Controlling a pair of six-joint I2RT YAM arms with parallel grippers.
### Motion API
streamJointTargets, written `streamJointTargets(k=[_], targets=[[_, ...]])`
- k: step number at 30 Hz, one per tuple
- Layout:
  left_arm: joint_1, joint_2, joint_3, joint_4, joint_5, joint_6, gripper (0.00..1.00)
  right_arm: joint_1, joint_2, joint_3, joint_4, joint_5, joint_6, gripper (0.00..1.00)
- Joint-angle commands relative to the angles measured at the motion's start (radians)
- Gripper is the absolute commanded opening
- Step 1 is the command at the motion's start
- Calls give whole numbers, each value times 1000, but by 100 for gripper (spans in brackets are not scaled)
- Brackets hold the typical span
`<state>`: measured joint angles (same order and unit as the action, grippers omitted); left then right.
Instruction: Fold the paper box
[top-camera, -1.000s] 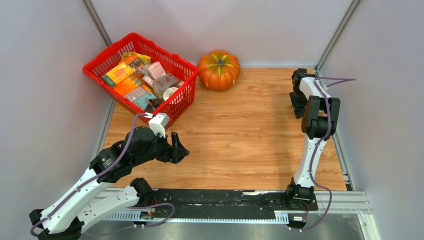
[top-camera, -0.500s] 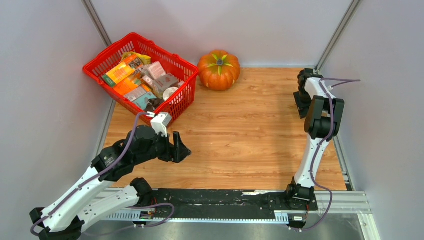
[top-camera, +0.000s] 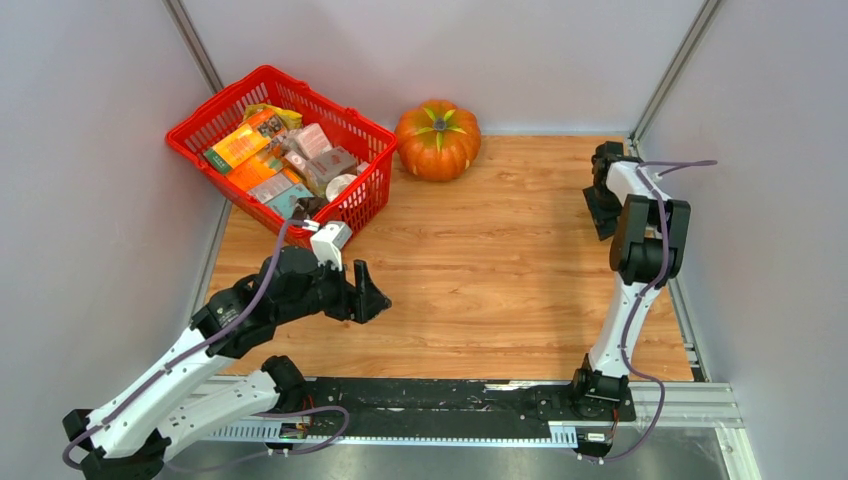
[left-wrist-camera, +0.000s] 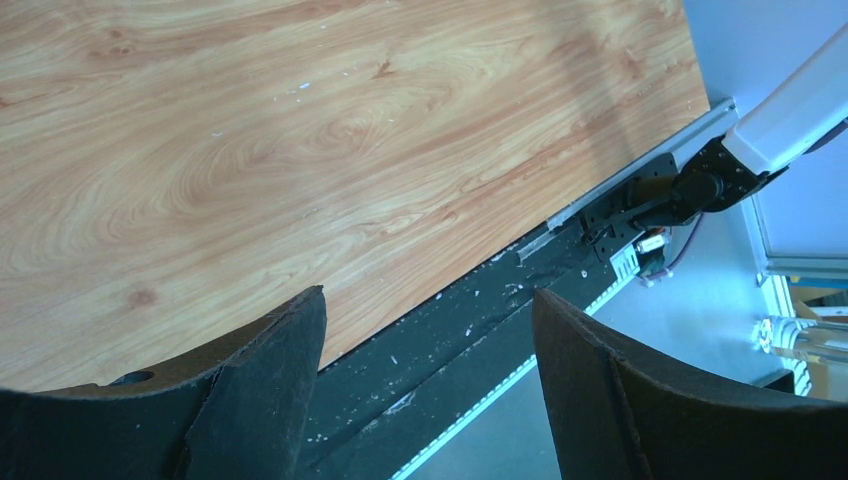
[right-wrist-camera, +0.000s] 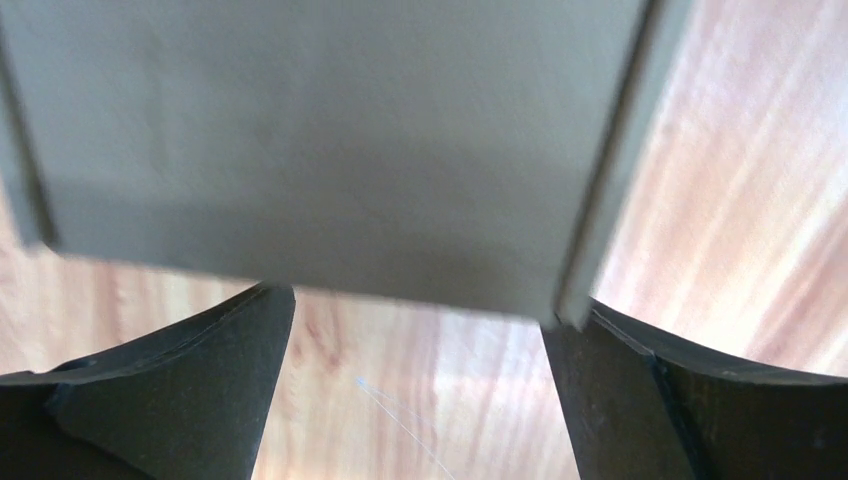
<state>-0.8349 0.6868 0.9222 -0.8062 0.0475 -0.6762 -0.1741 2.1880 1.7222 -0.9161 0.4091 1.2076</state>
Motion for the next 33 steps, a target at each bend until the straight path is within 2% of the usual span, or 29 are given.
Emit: streamJointTargets(k=[1, 3, 4, 6, 7, 8, 10, 11, 13, 14, 15, 16, 18, 20, 22, 24, 27, 28, 30, 31, 33], targets=[[2, 25, -16, 81, 43, -13, 83, 93, -138, -125, 78, 66, -16, 100], [2, 34, -17, 96, 61, -17, 83, 169, -184, -147, 83, 143, -31, 100], [2, 37, -17, 98, 64, -16, 83, 252, -223, -148, 74, 163, -48, 100], [2, 36, -17, 99, 63, -17, 83, 323, -252, -144, 89, 184, -97, 100], [2, 34, -19, 99, 61, -16, 83, 397, -267, -141, 117, 185, -129, 100], [2, 33, -17, 101, 60, -14, 83, 436, -299, -142, 144, 177, -254, 100], [2, 36, -14, 99, 57, -11, 83, 526, -338, -150, 234, 59, -423, 100], [2, 37, -8, 96, 57, -7, 83, 556, -399, -179, 287, -5, -566, 100], [2, 34, 0, 81, 49, 1, 83, 628, -486, -324, 482, -159, -699, 100], [2, 31, 7, 75, 40, 10, 83, 643, -541, -375, 546, -221, -754, 100], [2, 27, 12, 68, 34, 16, 83, 651, -635, -416, 598, -348, -848, 100], [2, 26, 18, 56, 26, 23, 83, 657, -687, -481, 650, -384, -870, 100], [2, 36, 44, 45, 9, 47, 83, 656, -805, -500, 651, -394, -929, 100], [2, 51, 87, 30, -6, 81, 83, 656, -871, -459, 579, -374, -976, 100], [2, 92, 136, 12, -14, 107, 83, 656, -978, -411, 507, -270, -1028, 100], [2, 153, 237, -1, -3, 154, 83, 656, -1052, -343, 488, -129, -1062, 100], [2, 238, 433, -57, -14, 243, 83, 656, -1155, -227, 449, -18, -1137, 100], [2, 259, 557, -106, -41, 298, 83, 656, -1178, -187, 427, 8, -1145, 100], [2, 322, 692, -157, -78, 351, 83, 656, -1195, -69, 361, 49, -1148, 100], [2, 342, 828, -198, -106, 400, 83, 656, -1217, -40, 346, 54, -1145, 100], [2, 398, 955, -227, -124, 444, 83, 656, -1254, 2, 345, 31, -1142, 100]])
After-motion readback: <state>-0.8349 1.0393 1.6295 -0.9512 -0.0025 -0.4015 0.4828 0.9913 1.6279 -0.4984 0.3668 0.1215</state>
